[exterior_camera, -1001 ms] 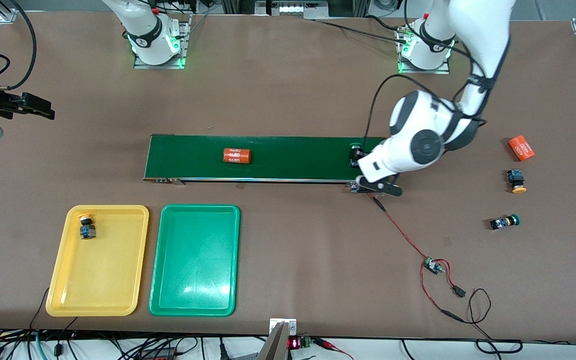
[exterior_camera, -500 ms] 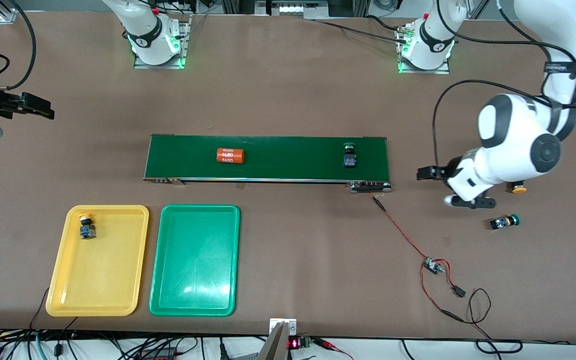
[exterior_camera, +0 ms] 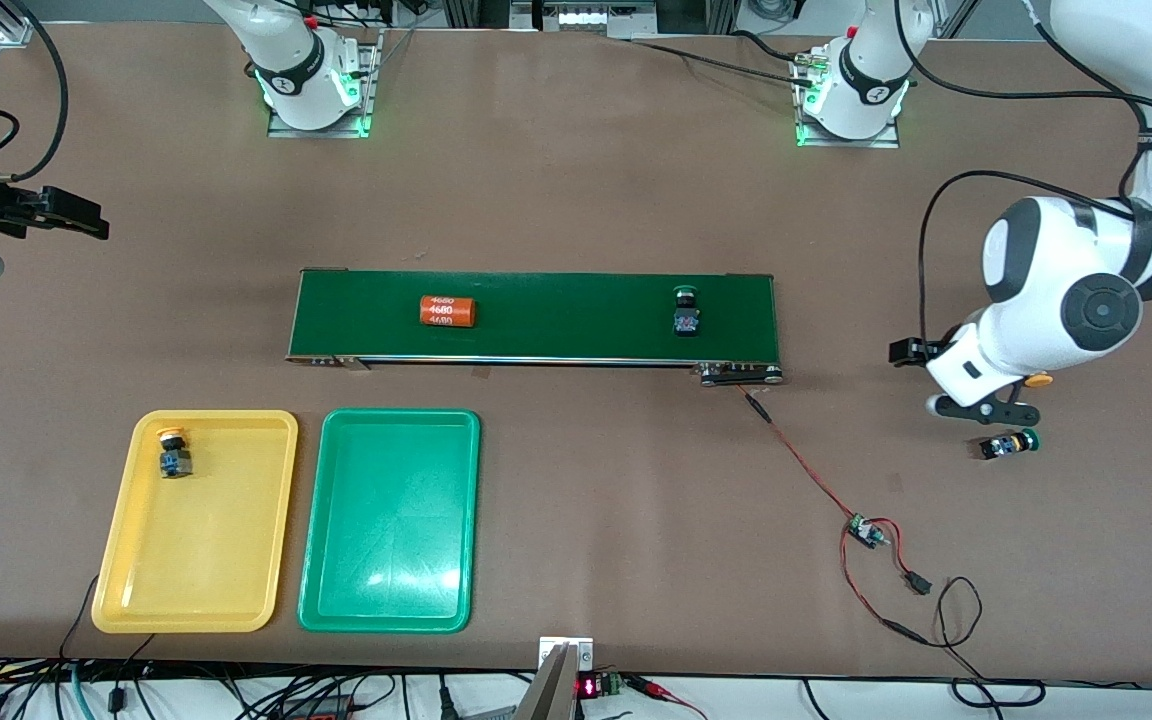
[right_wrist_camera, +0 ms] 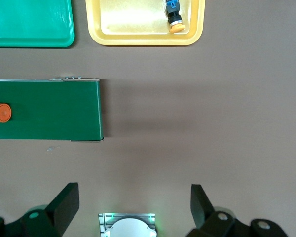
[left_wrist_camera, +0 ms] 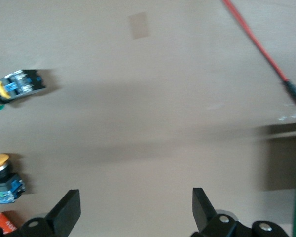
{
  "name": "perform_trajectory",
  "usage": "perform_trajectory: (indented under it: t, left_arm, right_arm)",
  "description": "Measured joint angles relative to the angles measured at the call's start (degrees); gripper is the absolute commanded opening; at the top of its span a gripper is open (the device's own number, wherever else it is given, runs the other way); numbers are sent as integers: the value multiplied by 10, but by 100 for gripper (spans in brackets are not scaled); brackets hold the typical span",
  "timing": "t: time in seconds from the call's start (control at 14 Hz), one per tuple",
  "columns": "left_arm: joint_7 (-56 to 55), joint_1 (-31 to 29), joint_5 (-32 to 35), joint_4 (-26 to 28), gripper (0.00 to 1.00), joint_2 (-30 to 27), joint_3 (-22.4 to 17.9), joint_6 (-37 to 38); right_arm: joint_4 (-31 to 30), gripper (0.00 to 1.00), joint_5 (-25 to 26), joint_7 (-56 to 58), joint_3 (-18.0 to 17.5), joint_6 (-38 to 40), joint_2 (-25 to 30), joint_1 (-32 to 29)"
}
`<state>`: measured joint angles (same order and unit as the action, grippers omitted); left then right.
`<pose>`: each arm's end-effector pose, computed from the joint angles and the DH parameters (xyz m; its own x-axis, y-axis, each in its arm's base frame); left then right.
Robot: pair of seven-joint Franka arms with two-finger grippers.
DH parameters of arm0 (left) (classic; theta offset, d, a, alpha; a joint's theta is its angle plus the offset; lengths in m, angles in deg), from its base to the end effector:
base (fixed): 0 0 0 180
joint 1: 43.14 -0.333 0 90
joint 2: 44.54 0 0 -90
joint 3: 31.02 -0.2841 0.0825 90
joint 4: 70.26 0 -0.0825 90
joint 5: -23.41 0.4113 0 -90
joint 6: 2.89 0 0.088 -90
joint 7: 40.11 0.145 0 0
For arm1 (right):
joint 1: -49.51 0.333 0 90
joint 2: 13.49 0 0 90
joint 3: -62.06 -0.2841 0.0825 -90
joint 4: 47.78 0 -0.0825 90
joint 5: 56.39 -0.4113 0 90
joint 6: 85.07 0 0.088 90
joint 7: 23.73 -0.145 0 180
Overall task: Sort buttons by color to trays
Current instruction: 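Return the left gripper to the button pile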
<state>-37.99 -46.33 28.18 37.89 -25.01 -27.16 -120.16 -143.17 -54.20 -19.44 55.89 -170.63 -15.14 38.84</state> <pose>0.6093 0.0003 0.2291 0.9795 -0.0867 -0.1818 -0.0949 -0.9948 -0.0367 0.5641 -0.0507 0.4866 0.9796 -0.0045 -0.2009 -0.0005 -0.9998 0.0199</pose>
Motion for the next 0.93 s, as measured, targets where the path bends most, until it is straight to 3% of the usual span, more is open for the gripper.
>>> perform_trajectory:
  t: [0.5,0.93]
  left_arm:
    - [273,-91,0,-35,100,62,14,-43]
    - [581,-111,0,-97,100,116,19,-43]
  right_arm:
    - [0,100,-1,0,0,0,0,-2]
    - [0,100,-1,0,0,0,0,-1]
